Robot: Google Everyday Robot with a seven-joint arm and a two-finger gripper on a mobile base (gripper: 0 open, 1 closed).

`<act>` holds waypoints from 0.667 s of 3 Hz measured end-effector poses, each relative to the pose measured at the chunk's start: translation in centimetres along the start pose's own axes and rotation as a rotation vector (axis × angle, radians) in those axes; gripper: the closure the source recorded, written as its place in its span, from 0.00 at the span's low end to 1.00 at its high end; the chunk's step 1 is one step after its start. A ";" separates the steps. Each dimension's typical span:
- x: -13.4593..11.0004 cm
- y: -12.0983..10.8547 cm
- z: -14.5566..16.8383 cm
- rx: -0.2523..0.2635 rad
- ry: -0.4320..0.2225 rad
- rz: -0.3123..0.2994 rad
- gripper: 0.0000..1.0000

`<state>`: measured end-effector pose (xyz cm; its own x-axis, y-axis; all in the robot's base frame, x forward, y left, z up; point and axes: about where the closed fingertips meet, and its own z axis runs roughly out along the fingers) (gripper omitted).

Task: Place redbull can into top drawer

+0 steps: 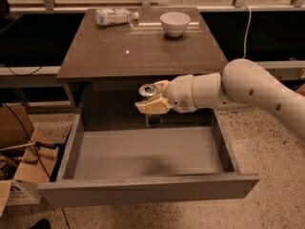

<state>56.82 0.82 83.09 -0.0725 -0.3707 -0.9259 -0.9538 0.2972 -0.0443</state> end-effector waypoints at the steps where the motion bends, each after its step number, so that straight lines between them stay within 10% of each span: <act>1: 4.3 -0.2 -0.5 0.049 -0.051 -0.008 1.00; 2: 8.0 -0.7 -1.8 0.107 -0.097 -0.011 1.00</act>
Offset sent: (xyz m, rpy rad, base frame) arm -0.0069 -0.0878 -0.1042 0.1285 -0.1250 -0.1664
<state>56.38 -3.90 76.38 -0.0290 -0.2896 -0.9567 -0.9176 0.3874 -0.0895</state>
